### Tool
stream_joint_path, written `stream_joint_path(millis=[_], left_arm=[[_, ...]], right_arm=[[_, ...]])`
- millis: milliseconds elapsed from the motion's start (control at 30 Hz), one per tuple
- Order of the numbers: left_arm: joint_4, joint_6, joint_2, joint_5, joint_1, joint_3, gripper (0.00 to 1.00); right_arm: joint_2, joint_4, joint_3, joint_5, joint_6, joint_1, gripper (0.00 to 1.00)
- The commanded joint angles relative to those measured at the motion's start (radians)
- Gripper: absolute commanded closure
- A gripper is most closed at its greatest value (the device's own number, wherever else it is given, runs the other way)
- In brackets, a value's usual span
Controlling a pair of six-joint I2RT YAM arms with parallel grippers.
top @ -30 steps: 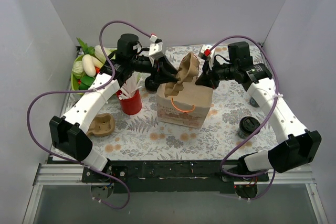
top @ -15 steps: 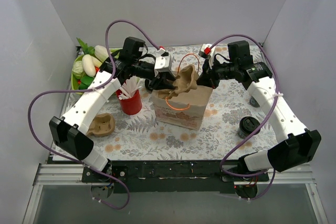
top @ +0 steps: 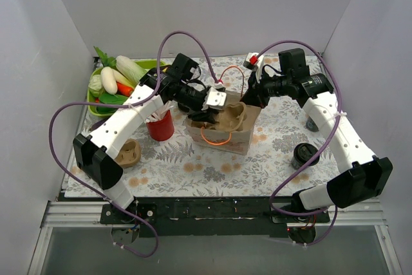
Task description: Pack the takeout coffee
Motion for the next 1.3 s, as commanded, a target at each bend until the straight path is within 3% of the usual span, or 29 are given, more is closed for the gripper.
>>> stream_joint_path(millis=[0,233,467,567,800,1267], left_arm=[[-0.039,0.077,-0.005,-0.101,-0.043,0.033,1.0],[-0.069,0.084,0.042,-0.205,-0.075,0.096,1.0],[-0.05,0.004,0.073,-0.185,-0.078,0.186,1.0],[0.002,-0.022,0.053,-0.213,-0.08,0.154,1.0],[-0.145,0.123,0.097,-0.26,-0.099,0.165,1.0],[-0.153,0.147,0.14,-0.339,-0.147,0.152,1.0]], right_arm=[[-0.009,0.019,0.041,-0.033,0.021,0.004,0.99],[-0.025,0.007,0.006,-0.028,0.016,0.006,0.99],[-0.025,-0.01,-0.013,-0.039,0.054,0.006,0.99],[-0.028,-0.023,-0.017,-0.04,0.057,0.006,0.99],[-0.038,-0.013,-0.026,-0.039,0.08,0.004,0.99],[-0.04,-0.019,-0.059,-0.1,0.082,0.009,0.99]])
